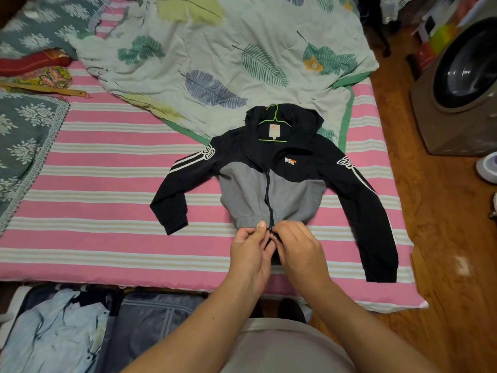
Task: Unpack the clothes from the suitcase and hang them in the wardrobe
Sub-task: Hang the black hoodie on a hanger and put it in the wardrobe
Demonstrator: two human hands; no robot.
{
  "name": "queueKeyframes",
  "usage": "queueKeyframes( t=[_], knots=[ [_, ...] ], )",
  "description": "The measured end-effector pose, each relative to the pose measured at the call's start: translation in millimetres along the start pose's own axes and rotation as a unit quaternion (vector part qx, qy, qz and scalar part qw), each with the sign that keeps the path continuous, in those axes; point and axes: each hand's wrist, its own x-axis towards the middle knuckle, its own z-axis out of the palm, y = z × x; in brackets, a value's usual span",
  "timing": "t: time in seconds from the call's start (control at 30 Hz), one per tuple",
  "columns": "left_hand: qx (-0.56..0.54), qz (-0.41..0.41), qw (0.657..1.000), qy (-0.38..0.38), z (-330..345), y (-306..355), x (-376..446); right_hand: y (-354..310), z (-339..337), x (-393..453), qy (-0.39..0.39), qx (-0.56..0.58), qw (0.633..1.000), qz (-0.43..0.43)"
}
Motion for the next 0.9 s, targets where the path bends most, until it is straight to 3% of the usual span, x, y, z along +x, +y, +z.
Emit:
queueKeyframes(
  t=[0.4, 0.63, 0.77, 0.9],
  knots=[
    [-0.001, -0.008, 1.0, 0.014, 0.6, -3.5, -6.9, 0.1, -1.9, -1.0, 0.019, -0.002, 1.0, 0.016],
    [0.153, 0.012, 0.988, 0.022, -0.1, 1.1, -6.0, 6.1, -3.5, -2.1, 0.015, -0.003, 1.0, 0.002],
    [0.186, 0.008, 0.982, 0.015, -5.1, 8.8, -0.9, 6.3, -4.7, 2.4, -0.019, 0.023, 0.999, 0.019],
    [0.165, -0.019, 0.986, 0.015, -17.8, 3.7, 1.6, 15.7, -7.5, -1.0, -0.103, 0.019, 0.994, -0.028]
  ],
)
